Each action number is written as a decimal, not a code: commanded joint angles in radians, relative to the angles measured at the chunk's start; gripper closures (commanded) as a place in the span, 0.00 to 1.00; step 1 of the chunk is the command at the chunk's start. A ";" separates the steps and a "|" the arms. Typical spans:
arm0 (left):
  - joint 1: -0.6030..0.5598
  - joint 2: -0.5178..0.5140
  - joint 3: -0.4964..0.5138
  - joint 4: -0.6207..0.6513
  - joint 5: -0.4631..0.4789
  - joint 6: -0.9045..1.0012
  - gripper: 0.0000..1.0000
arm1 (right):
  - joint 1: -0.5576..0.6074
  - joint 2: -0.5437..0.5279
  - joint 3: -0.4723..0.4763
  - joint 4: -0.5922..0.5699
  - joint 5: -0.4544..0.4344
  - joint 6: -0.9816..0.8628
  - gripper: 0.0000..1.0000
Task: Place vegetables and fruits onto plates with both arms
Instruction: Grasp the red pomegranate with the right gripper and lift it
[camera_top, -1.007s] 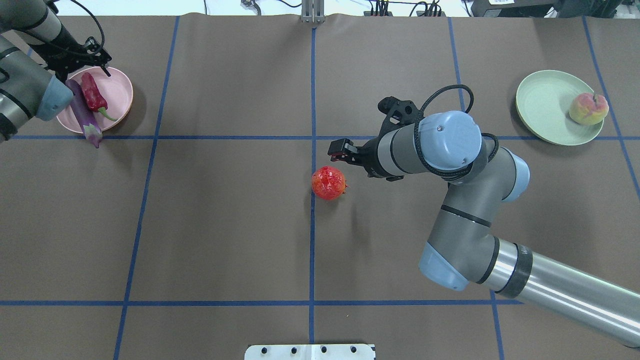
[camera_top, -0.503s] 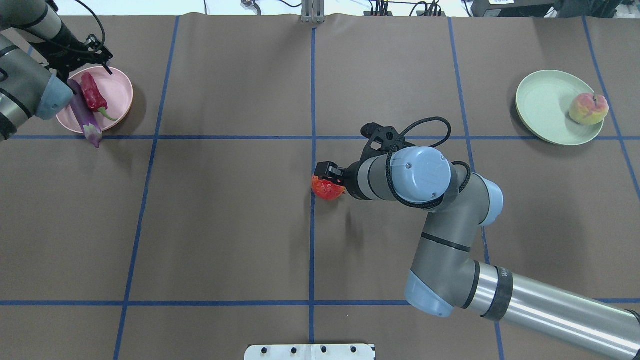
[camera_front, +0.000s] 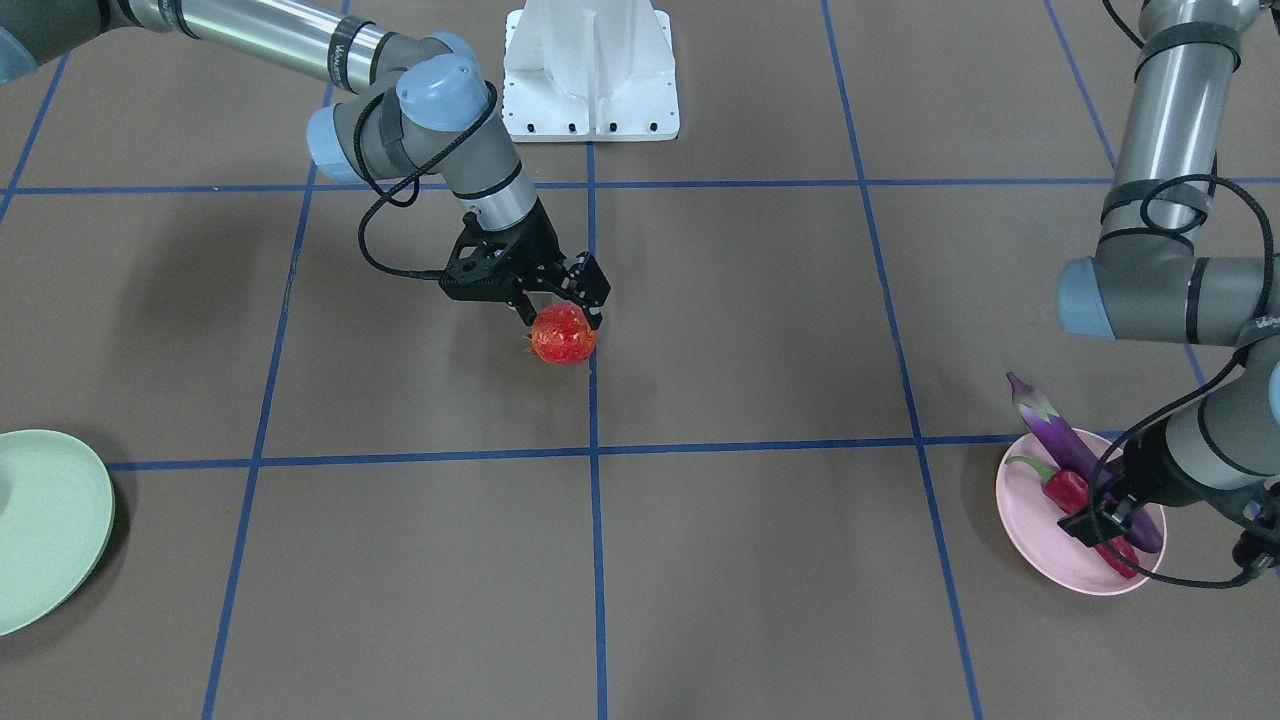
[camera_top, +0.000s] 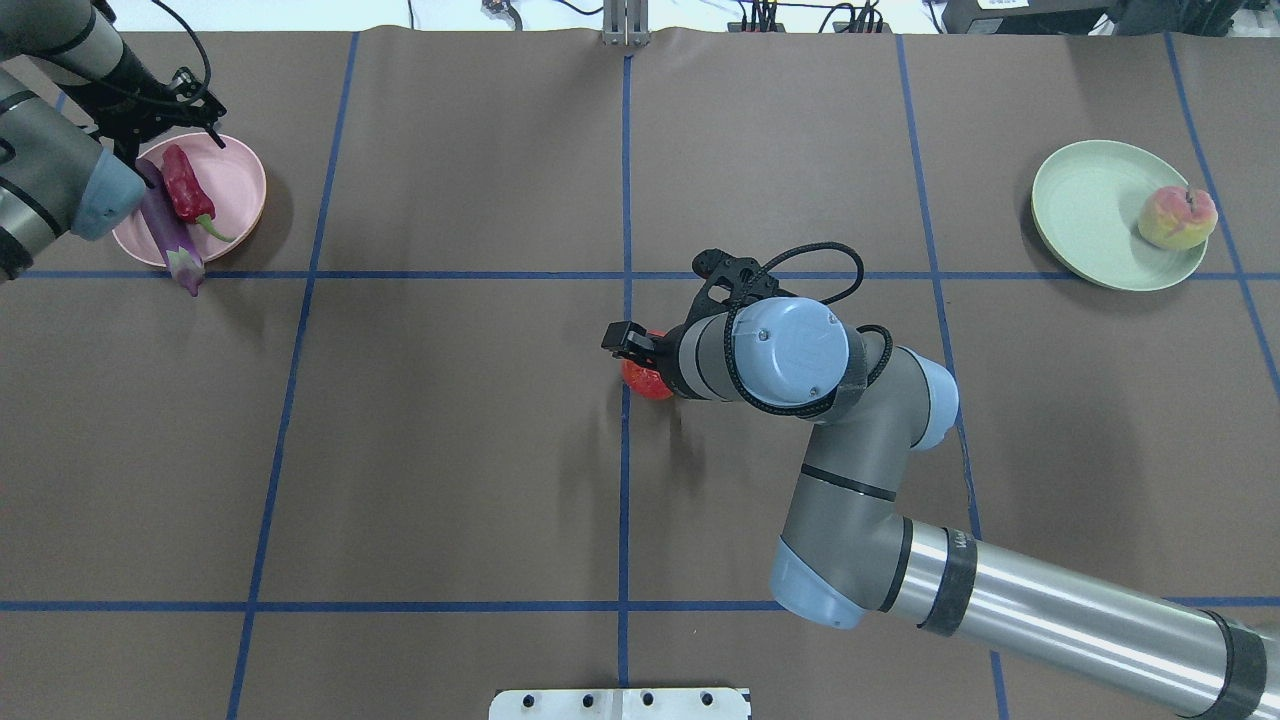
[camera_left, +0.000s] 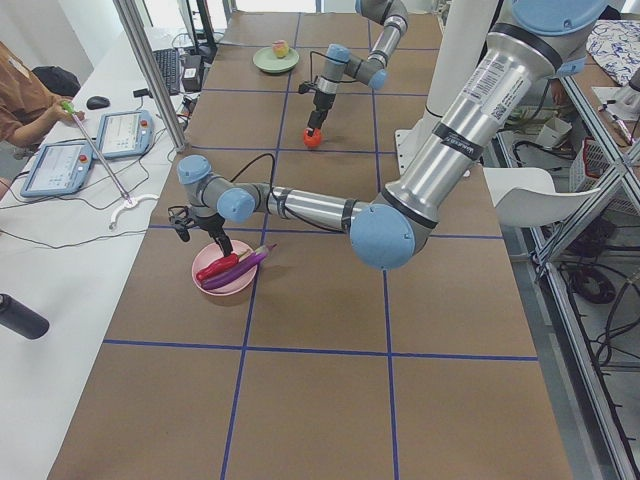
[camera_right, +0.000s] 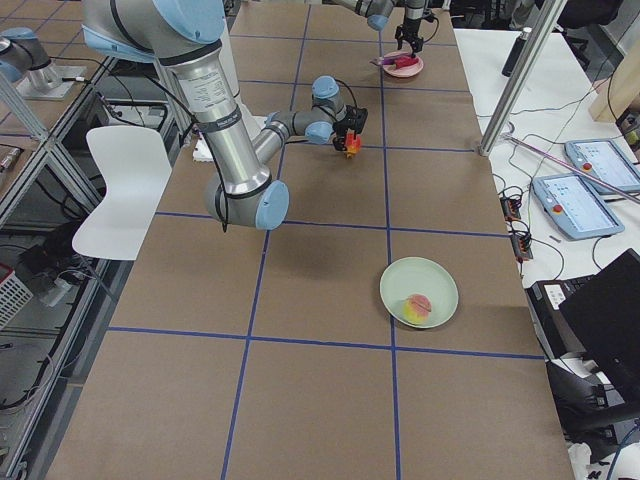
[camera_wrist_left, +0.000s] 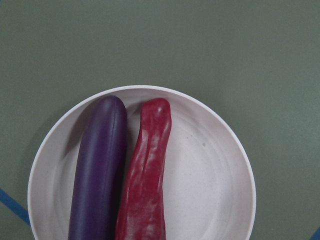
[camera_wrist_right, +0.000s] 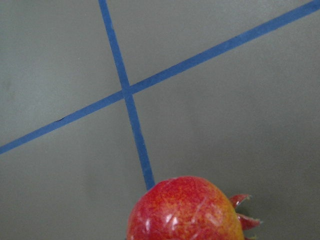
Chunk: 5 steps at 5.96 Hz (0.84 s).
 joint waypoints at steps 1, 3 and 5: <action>0.000 0.001 -0.009 0.002 0.000 -0.005 0.00 | -0.009 0.000 -0.010 0.000 -0.010 0.004 0.00; 0.000 0.001 -0.015 0.004 0.000 -0.005 0.00 | -0.011 -0.001 -0.008 -0.001 -0.012 0.026 0.63; 0.000 0.006 -0.042 0.011 0.000 -0.006 0.00 | 0.021 -0.001 0.013 -0.001 -0.007 0.016 1.00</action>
